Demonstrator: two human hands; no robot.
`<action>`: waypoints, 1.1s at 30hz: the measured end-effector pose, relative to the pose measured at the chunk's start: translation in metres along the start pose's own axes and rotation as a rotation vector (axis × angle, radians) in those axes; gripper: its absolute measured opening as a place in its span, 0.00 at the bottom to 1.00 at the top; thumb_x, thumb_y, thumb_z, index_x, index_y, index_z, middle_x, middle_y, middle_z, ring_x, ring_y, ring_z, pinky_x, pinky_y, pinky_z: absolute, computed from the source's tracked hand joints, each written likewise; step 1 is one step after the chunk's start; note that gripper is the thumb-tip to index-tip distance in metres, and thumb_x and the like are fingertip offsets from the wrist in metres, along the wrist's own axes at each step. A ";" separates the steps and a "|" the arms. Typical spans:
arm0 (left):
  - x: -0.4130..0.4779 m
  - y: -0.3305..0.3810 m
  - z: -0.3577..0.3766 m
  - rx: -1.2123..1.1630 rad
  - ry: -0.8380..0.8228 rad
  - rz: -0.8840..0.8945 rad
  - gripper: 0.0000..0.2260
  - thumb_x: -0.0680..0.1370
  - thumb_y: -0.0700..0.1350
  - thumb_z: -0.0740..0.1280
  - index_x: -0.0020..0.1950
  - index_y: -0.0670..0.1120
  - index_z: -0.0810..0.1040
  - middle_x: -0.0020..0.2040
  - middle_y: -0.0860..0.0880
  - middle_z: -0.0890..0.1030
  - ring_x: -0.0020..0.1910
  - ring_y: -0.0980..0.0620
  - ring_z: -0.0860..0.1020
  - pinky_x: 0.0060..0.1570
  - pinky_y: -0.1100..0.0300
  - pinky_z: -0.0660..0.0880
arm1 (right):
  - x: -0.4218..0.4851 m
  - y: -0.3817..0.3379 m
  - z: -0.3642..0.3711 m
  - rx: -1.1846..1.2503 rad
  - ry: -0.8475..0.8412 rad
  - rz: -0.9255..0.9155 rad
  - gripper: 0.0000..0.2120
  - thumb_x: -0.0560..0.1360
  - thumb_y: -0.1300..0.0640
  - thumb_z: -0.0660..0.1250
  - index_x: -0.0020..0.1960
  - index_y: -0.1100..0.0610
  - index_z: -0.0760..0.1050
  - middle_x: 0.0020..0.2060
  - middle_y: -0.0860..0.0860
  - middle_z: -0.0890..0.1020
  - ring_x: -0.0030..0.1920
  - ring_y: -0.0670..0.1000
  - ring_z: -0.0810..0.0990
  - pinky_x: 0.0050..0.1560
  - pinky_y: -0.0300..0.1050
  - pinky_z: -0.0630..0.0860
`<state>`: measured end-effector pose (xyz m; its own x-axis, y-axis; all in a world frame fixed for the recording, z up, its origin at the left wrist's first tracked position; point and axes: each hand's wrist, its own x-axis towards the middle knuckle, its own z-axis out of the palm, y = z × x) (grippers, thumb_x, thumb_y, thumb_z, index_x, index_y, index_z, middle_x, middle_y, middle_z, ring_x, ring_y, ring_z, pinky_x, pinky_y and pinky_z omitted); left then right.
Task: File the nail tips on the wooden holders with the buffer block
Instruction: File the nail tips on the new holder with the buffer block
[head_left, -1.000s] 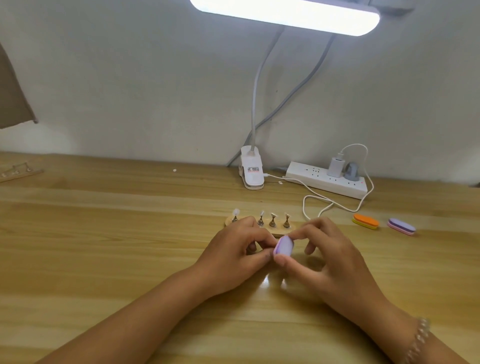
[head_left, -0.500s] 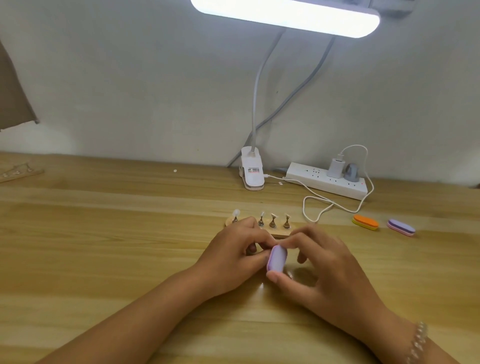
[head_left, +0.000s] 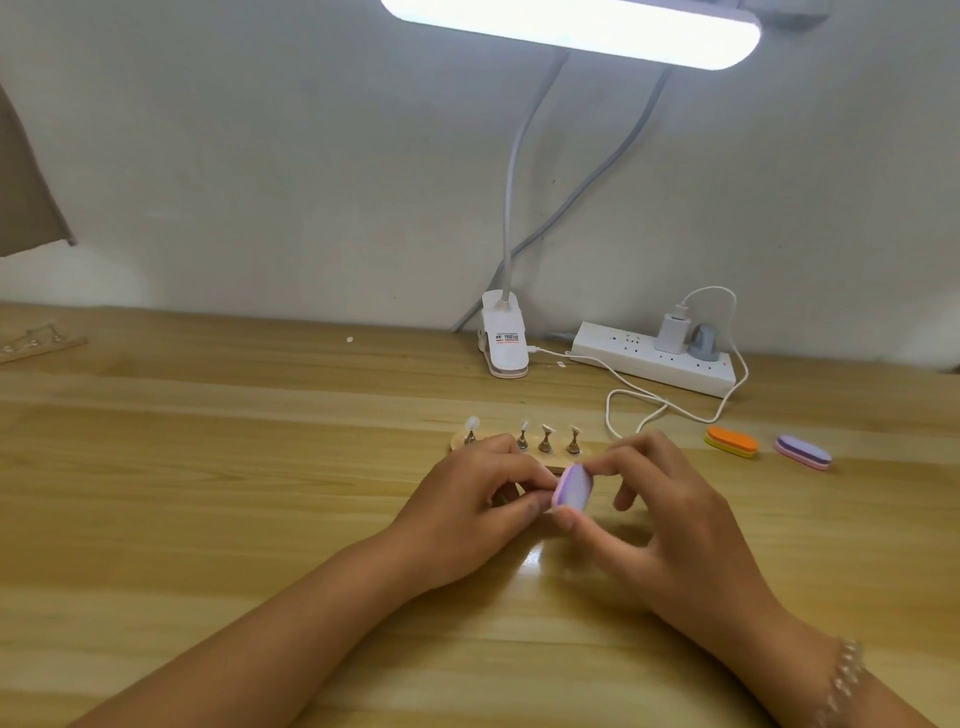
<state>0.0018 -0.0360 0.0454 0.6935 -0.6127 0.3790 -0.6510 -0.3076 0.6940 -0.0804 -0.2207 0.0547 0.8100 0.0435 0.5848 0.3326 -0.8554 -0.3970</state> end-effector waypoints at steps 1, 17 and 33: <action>0.000 0.000 0.000 0.005 -0.006 0.000 0.06 0.77 0.41 0.71 0.52 0.49 0.85 0.44 0.50 0.77 0.40 0.57 0.75 0.43 0.58 0.72 | -0.002 -0.002 0.001 -0.023 -0.027 -0.043 0.19 0.70 0.35 0.68 0.51 0.48 0.78 0.47 0.40 0.74 0.37 0.43 0.75 0.42 0.45 0.74; 0.000 0.000 -0.001 -0.005 0.004 -0.003 0.05 0.78 0.42 0.70 0.51 0.49 0.86 0.42 0.53 0.77 0.41 0.57 0.75 0.43 0.62 0.70 | 0.000 0.003 -0.001 -0.012 0.037 0.039 0.18 0.69 0.36 0.69 0.49 0.48 0.78 0.45 0.39 0.73 0.37 0.43 0.75 0.41 0.44 0.70; 0.001 -0.002 -0.001 -0.018 0.024 -0.027 0.06 0.77 0.44 0.71 0.51 0.53 0.86 0.40 0.56 0.77 0.39 0.59 0.75 0.42 0.64 0.70 | 0.001 0.004 0.000 -0.063 0.015 0.038 0.16 0.68 0.39 0.71 0.49 0.47 0.76 0.43 0.39 0.75 0.37 0.41 0.75 0.45 0.50 0.74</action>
<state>0.0041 -0.0356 0.0451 0.7181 -0.5865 0.3746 -0.6264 -0.3101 0.7152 -0.0790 -0.2241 0.0538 0.8142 0.0032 0.5806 0.2704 -0.8870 -0.3744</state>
